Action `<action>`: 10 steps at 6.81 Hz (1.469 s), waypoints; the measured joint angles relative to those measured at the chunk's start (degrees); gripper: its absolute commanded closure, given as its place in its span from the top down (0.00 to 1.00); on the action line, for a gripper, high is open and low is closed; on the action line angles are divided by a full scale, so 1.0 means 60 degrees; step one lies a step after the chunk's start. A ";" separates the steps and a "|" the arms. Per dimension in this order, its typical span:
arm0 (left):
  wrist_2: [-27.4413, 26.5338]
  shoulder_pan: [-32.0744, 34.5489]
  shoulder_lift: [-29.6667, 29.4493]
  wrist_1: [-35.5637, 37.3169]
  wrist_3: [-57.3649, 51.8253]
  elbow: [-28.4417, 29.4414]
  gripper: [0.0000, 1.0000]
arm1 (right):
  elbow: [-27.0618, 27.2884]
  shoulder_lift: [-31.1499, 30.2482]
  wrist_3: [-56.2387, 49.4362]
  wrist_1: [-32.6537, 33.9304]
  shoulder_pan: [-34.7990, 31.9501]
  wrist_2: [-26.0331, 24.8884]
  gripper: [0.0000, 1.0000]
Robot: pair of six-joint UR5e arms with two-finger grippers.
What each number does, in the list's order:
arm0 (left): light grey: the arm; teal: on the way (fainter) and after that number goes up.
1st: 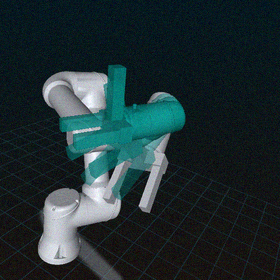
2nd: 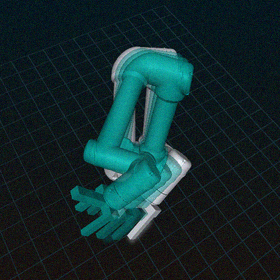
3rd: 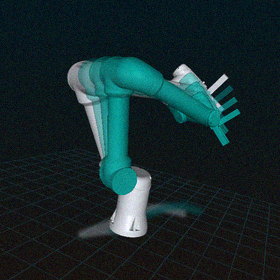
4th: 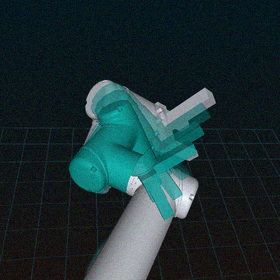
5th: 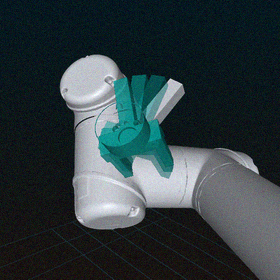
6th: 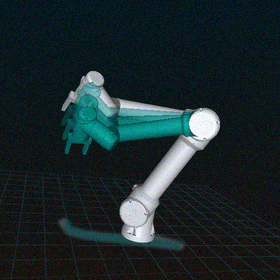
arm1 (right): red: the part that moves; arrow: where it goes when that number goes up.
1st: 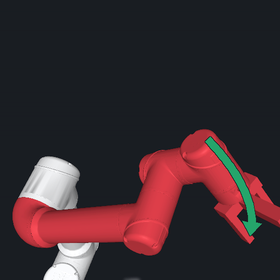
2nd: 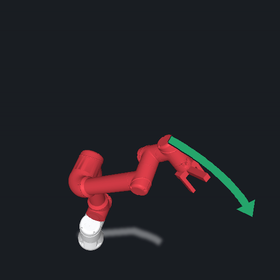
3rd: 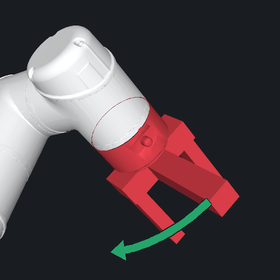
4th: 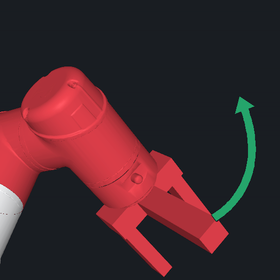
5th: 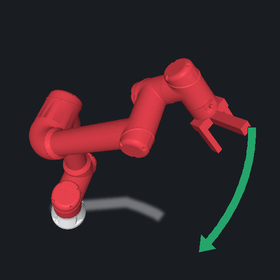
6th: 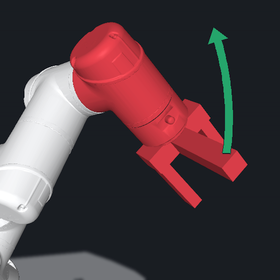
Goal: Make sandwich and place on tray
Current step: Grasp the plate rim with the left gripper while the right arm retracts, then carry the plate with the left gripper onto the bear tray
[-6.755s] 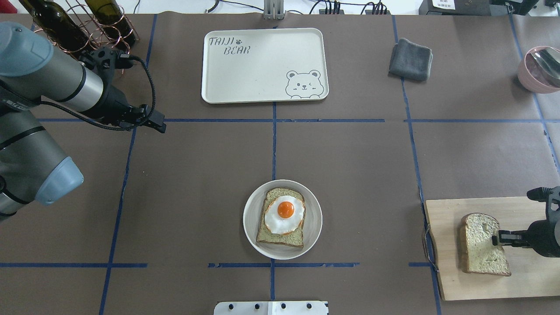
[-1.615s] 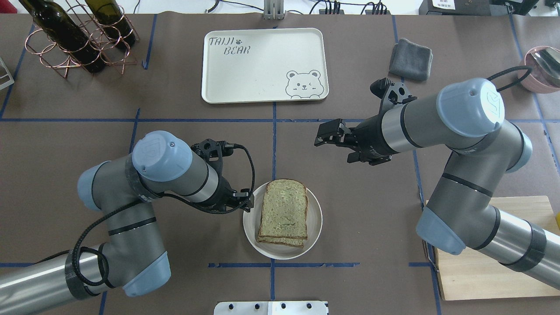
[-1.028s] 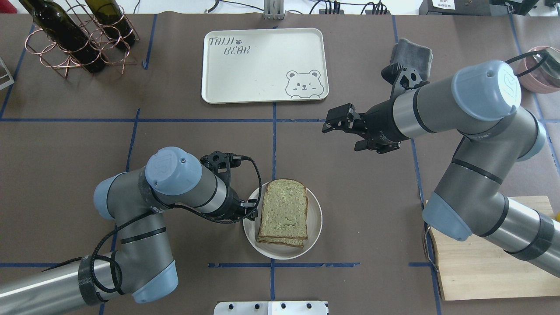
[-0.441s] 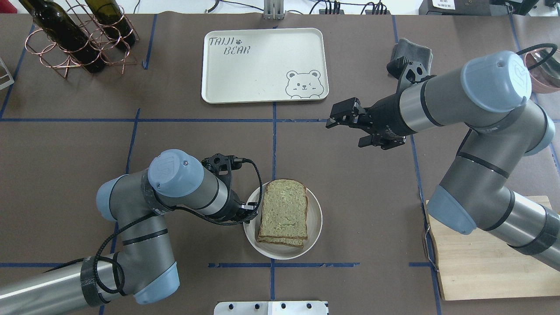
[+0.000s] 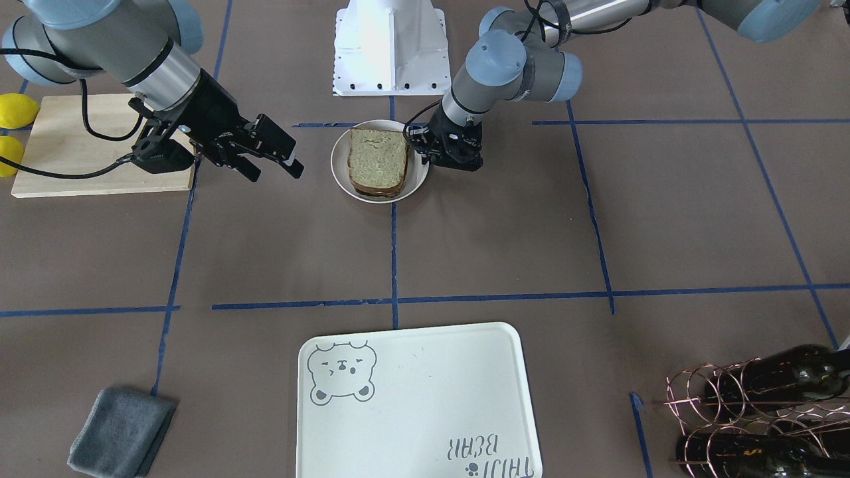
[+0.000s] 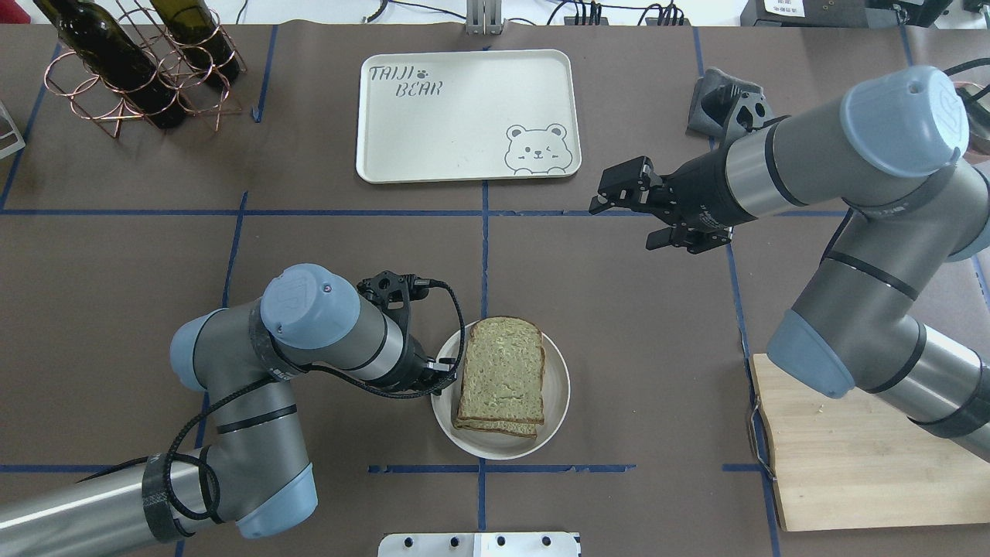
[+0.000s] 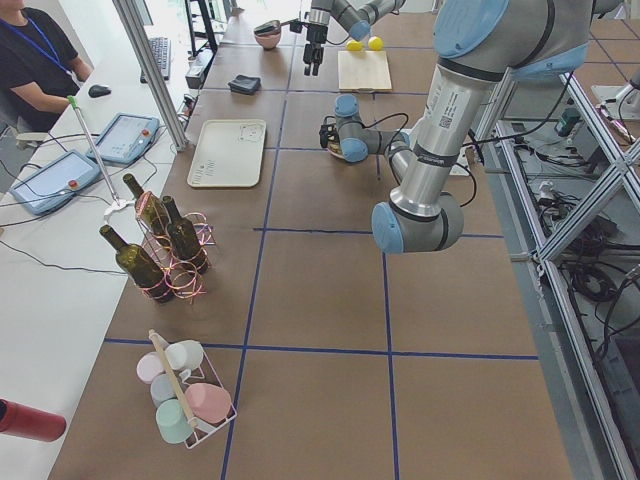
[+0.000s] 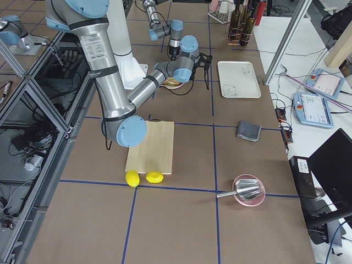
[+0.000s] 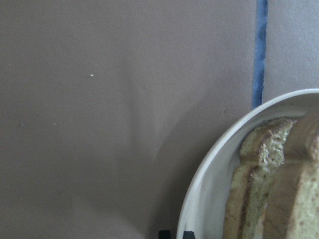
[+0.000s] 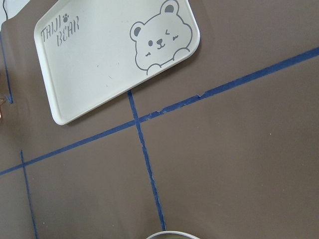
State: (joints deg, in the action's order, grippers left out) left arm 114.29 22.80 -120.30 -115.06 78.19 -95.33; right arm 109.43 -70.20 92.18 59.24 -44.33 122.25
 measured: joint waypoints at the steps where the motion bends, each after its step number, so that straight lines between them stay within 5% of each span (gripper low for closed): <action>1: 0.0018 0.0040 0.0011 0.0004 0.0011 -0.0100 0.00 | 0.0004 -0.0066 -0.0040 0.0000 -0.0108 0.0016 1.00; 4: 0.0504 0.1109 -0.0005 0.0012 0.0337 -0.0260 0.00 | 0.0008 -0.0498 -0.1976 0.0565 -0.0853 -0.0054 1.00; 6: 0.0922 0.1953 -0.0303 0.0077 0.1088 -0.0058 0.00 | -0.0012 -0.0556 -0.4757 0.2420 -0.1364 -0.0254 1.00; 10: 0.0992 0.3123 -0.2266 -0.0116 0.2992 0.2736 0.00 | -0.0088 -0.0880 -0.9516 0.4908 -0.2420 -0.0430 1.00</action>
State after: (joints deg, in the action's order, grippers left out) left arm 120.24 41.54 -133.90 -115.75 96.14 -78.91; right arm 108.90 -75.48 35.08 88.69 -58.85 119.67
